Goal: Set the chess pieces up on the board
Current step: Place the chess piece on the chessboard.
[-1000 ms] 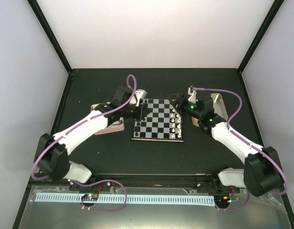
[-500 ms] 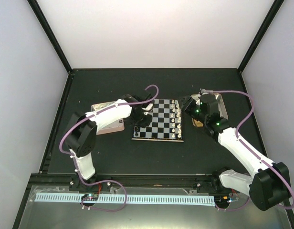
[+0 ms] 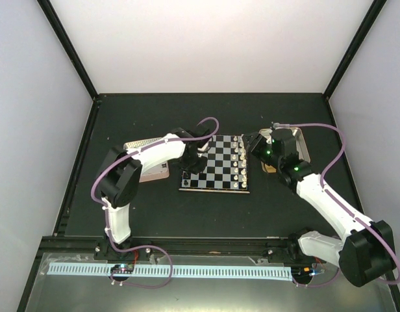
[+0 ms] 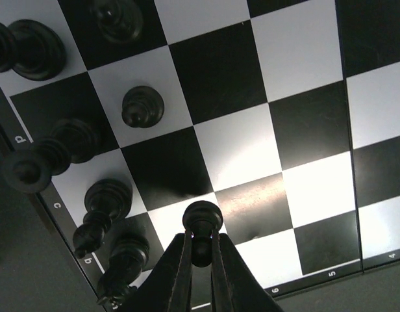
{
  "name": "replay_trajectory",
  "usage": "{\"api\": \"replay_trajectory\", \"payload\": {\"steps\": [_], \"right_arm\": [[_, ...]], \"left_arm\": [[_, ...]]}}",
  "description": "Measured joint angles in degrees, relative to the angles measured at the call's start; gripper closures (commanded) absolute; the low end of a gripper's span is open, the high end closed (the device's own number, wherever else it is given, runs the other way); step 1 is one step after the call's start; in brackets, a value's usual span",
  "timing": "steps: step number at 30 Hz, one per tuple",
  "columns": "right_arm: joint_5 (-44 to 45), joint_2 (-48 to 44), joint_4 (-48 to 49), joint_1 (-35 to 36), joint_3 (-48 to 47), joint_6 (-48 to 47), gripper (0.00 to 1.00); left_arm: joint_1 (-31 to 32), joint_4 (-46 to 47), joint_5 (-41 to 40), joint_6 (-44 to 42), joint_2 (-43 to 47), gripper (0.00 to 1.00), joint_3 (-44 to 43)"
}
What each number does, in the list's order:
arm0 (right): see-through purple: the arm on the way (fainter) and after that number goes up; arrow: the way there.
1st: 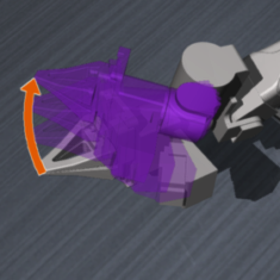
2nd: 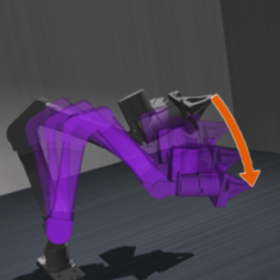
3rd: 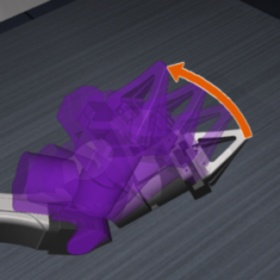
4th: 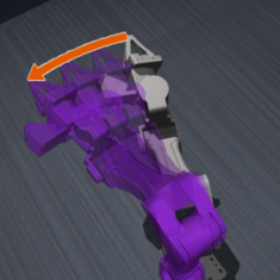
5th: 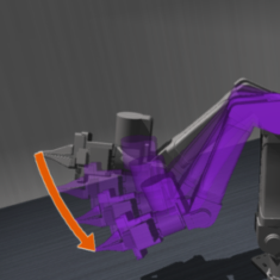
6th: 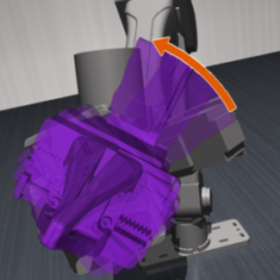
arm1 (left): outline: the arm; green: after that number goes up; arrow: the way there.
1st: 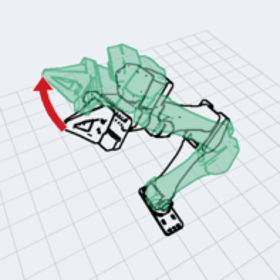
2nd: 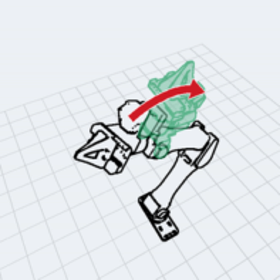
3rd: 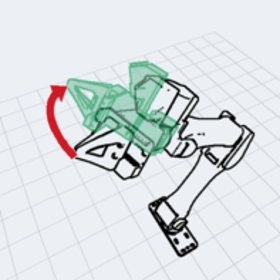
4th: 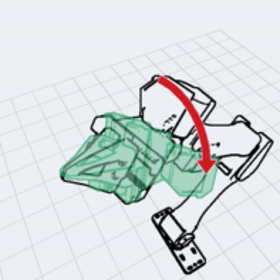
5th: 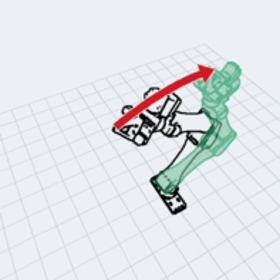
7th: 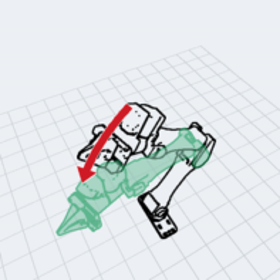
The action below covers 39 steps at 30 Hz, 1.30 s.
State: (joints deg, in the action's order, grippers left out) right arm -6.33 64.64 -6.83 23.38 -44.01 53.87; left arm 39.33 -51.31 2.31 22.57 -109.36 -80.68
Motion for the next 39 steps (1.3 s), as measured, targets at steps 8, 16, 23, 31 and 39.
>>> {"api": "replay_trajectory", "payload": {"steps": [8, 16, 23, 31, 39], "right_arm": [[2.05, -1.86, -1.4, 0.0, 0.0, -1.11, 0.4], [2.8, -2.56, -2.23, 0.0, 0.0, -1.31, 0.39], [2.8, -2.56, -2.29, 0.0, 0.02, -1.31, 0.39], [2.78, -2.56, -2.29, 0.0, 0.0, -1.31, 0.4], [2.75, -2.64, -2.29, 0.0, 0.02, -1.31, 0.39]], "left_arm": [[-0.44, -0.37, -1.57, 0.24, -2.12, 0.95, -1.55], [-0.63, -0.85, -3.02, 0.24, -3.61, 0.94, -2.47], [-0.63, -1.18, -3.61, 0.24, -4.04, 0.8, -3.28], [-0.63, -1.4, -3.37, 0.37, -4.02, 0.72, -3.63], [-0.72, -1.4, -2.62, 0.37, -4.02, 0.71, -3.63]]}}
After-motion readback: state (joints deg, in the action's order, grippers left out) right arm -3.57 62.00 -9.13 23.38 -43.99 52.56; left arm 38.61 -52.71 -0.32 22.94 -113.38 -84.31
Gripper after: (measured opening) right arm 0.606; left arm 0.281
